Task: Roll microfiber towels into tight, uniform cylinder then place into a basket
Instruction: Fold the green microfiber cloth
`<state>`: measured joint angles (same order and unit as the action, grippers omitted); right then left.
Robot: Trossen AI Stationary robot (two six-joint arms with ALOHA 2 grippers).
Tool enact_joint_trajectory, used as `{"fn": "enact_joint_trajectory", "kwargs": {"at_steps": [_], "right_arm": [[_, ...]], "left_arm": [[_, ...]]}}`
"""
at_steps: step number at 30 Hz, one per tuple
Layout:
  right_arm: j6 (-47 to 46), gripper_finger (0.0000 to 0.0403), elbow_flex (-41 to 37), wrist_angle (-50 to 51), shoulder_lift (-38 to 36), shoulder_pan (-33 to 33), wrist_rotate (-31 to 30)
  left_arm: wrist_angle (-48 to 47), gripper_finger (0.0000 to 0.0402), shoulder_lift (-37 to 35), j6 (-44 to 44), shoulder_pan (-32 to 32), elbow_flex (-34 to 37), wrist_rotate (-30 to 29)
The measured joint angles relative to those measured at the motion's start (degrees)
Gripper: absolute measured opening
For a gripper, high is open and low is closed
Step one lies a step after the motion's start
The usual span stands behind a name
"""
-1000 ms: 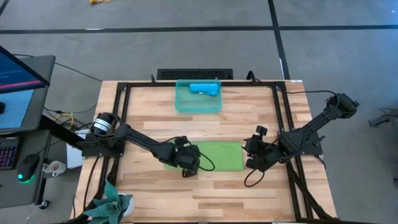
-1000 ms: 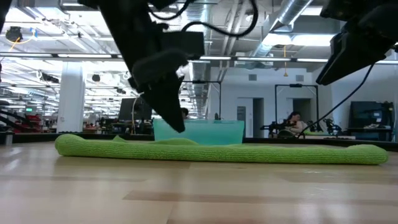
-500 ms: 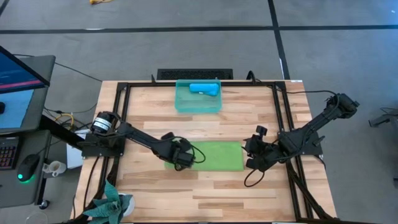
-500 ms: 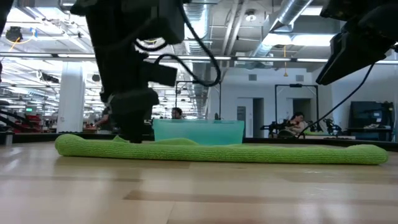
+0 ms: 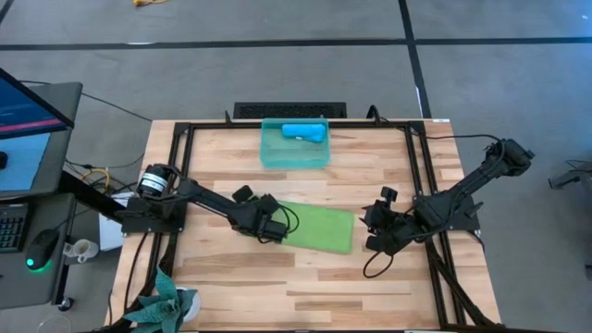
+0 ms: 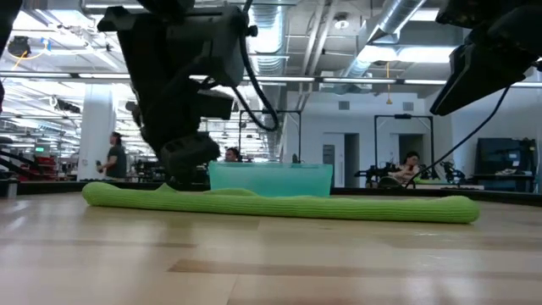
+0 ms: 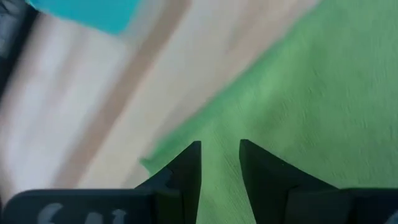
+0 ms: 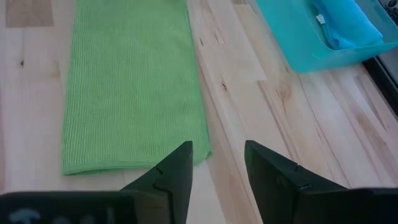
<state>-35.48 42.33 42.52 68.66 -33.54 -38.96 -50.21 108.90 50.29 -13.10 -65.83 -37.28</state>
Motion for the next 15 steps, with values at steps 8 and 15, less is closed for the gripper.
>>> {"fn": "enact_joint_trajectory", "kwargs": {"at_steps": [8,15], "right_arm": [[0.0,0.0166,0.0,-0.1,0.0,0.0,-0.1],[0.0,0.0165,0.0,-1.3,0.0,0.0,-0.1]], "left_arm": [[16.4,0.0103,0.0,-8.6,-3.6,-3.0,-7.1],[40.8,0.0103,0.0,-25.3,-4.1,-3.1,1.8]]}}
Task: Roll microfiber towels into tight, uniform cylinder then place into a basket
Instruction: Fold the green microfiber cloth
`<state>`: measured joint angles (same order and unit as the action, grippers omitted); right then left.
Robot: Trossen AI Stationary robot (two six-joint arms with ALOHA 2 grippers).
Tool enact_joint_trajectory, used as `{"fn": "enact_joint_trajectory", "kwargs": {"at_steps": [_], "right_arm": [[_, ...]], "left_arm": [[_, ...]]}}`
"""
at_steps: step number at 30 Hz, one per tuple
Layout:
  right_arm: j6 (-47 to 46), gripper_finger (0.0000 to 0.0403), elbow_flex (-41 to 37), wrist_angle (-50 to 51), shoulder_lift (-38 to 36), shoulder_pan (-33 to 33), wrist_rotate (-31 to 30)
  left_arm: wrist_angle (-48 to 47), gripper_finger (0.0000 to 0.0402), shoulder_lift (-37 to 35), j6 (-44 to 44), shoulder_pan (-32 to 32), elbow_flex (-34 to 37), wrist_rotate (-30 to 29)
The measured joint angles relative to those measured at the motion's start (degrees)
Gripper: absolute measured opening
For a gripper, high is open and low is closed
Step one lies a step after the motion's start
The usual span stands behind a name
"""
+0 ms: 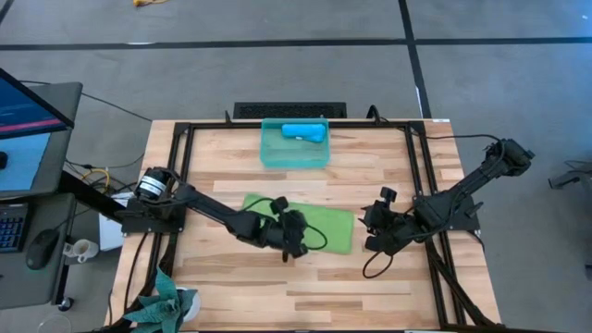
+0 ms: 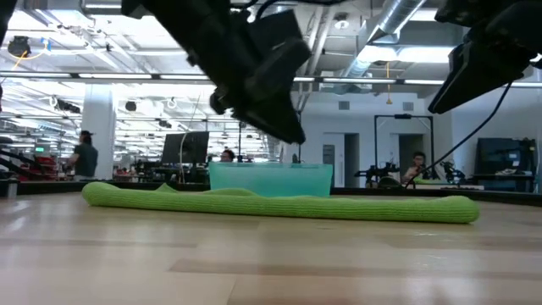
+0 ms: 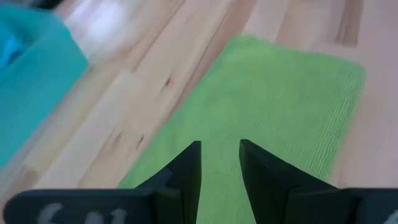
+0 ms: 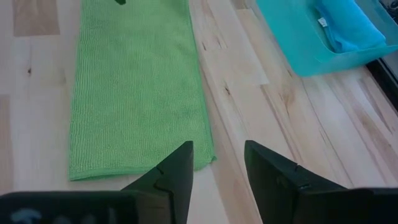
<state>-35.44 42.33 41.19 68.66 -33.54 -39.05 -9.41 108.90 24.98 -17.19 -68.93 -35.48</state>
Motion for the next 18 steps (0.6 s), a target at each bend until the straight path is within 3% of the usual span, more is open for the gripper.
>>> {"fn": "enact_joint_trajectory", "kwargs": {"at_steps": [6,11,18], "right_arm": [[0.1,0.0164,0.0,0.0,0.0,0.0,0.0],[0.1,0.0165,0.0,0.2,0.0,0.3,0.0],[0.3,0.0165,0.0,0.5,0.0,0.7,0.0]], "left_arm": [[3.2,0.0103,0.5,-1.2,1.5,1.3,4.7],[9.8,0.0103,5.5,-3.5,2.2,1.3,10.0],[7.8,0.0103,9.4,-4.3,2.6,-0.7,13.7]]}}
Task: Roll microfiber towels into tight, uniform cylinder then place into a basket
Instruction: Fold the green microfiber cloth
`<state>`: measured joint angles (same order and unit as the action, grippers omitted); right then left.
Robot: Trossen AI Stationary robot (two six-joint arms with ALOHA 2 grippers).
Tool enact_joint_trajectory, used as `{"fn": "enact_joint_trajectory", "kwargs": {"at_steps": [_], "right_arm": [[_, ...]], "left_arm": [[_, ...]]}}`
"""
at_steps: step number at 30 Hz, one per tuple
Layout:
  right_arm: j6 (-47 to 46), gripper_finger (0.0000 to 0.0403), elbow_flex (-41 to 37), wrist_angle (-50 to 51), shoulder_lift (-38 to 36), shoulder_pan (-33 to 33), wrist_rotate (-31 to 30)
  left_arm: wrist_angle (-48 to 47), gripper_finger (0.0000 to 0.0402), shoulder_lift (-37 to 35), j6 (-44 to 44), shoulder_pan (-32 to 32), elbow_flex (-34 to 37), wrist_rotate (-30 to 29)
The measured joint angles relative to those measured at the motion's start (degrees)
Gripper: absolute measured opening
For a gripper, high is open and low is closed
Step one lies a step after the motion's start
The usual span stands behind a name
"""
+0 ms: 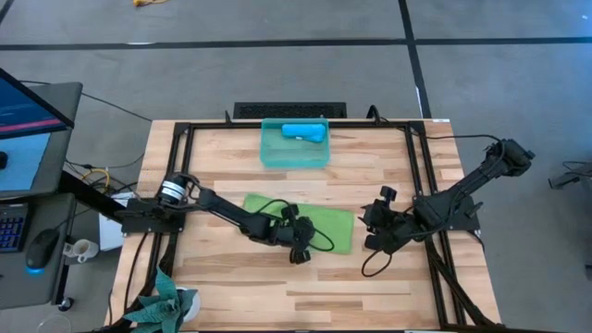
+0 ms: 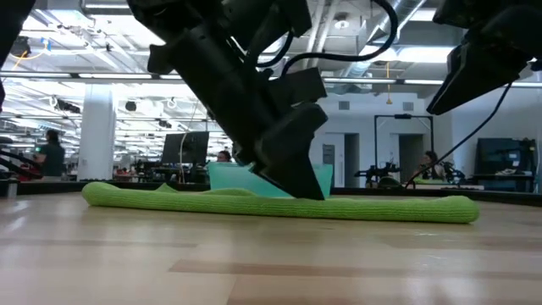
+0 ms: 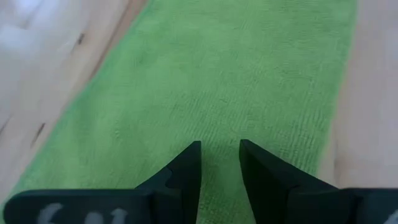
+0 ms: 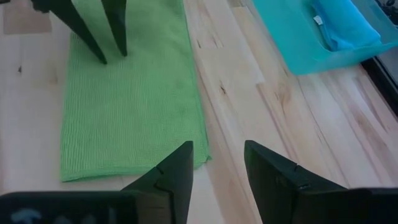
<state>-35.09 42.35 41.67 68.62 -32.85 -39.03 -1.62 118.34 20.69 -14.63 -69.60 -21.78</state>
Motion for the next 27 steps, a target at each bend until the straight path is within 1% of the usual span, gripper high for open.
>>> {"fn": "enact_joint_trajectory", "kwargs": {"at_steps": [4,6,8,10,11,13,17,20,23,25,27], "right_arm": [[1.0,0.0165,0.0,-0.2,0.0,0.0,0.0],[1.1,0.0165,0.0,-0.2,0.0,0.0,0.0],[1.1,0.0164,0.0,-0.2,0.0,0.0,0.0],[1.1,0.0164,0.0,-0.2,0.0,0.0,0.0],[1.1,0.0165,0.0,-0.2,0.0,0.0,0.0],[1.1,0.0166,0.0,-0.2,0.0,0.0,0.0],[1.1,0.0166,0.0,-0.2,0.0,0.0,0.0],[1.1,0.0165,0.0,-0.2,0.0,0.0,0.0],[1.1,0.0165,0.0,-0.2,0.0,0.0,0.1],[1.1,0.0166,0.0,-0.2,0.0,0.0,0.0],[1.1,0.0166,0.0,-0.2,0.0,0.0,0.0]], "left_arm": [[-5.0,0.0103,-0.9,-0.1,0.0,0.0,1.2],[-6.7,0.0103,-1.0,-1.1,0.0,-0.1,4.1],[-8.7,0.0103,-1.4,-4.1,0.2,-0.3,10.3],[-10.4,0.0103,-1.5,-6.1,-0.1,-0.4,15.1],[-11.2,0.0103,-1.5,-6.7,-0.4,-0.4,16.2],[-13.1,0.0103,-2.2,-7.9,-1.1,-0.4,16.4],[-15.8,0.0103,-4.0,-9.6,-2.0,0.0,14.1],[-19.5,0.0103,-6.6,-9.3,-2.7,0.2,10.0],[-25.0,0.0103,-10.5,-5.5,-3.7,0.0,1.6],[-31.2,0.0103,-12.3,-1.2,-4.5,0.1,-4.6],[-36.5,0.0103,-13.4,3.7,-5.2,0.2,-9.3]]}}
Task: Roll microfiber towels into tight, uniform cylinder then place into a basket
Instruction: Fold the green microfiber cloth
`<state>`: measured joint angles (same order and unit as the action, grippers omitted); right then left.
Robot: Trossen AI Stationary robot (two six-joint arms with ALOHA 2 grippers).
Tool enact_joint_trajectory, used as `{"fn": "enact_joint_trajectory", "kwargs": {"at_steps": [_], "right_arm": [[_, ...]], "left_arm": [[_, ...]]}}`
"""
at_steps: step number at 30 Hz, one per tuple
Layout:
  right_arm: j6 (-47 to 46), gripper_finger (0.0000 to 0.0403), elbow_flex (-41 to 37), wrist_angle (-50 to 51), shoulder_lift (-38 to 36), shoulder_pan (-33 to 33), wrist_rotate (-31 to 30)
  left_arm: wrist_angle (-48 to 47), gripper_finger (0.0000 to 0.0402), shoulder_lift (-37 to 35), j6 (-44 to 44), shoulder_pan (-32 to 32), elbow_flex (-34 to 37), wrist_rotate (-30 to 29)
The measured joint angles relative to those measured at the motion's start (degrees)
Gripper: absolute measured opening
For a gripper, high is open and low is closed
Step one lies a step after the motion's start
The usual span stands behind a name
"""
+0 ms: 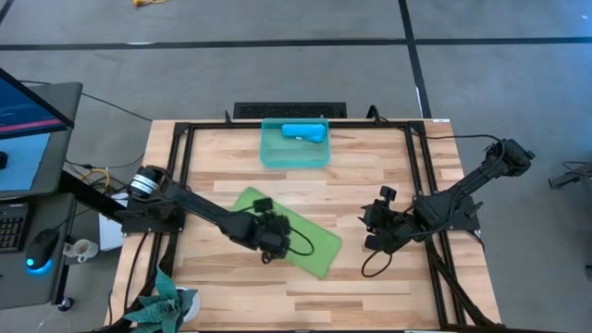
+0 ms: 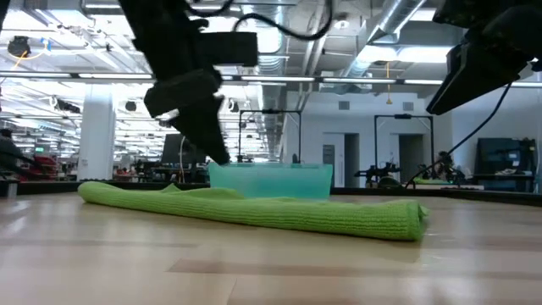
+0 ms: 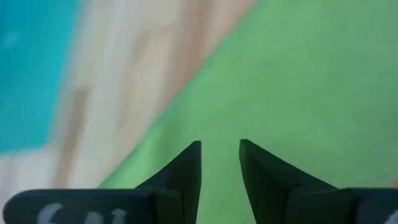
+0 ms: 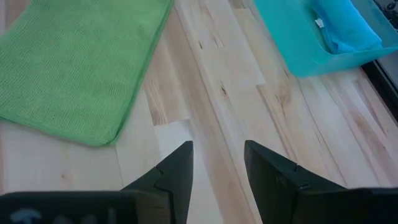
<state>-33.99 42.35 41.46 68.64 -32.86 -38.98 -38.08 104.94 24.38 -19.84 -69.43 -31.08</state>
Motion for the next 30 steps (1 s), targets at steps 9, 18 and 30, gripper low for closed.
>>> {"fn": "enact_joint_trajectory", "kwargs": {"at_steps": [9,18,30], "right_arm": [[0.0,0.0166,0.0,-0.4,0.0,0.0,0.0],[0.0,0.0164,0.0,-0.4,0.0,0.0,0.0],[0.0,0.0166,0.0,-0.7,0.0,0.0,0.0]], "left_arm": [[-19.2,0.0103,-1.1,27.3,1.6,2.9,-3.3],[-6.1,0.0103,-1.1,27.7,9.1,9.7,4.2],[15.8,0.0103,-0.3,0.6,12.4,12.8,5.3]]}}
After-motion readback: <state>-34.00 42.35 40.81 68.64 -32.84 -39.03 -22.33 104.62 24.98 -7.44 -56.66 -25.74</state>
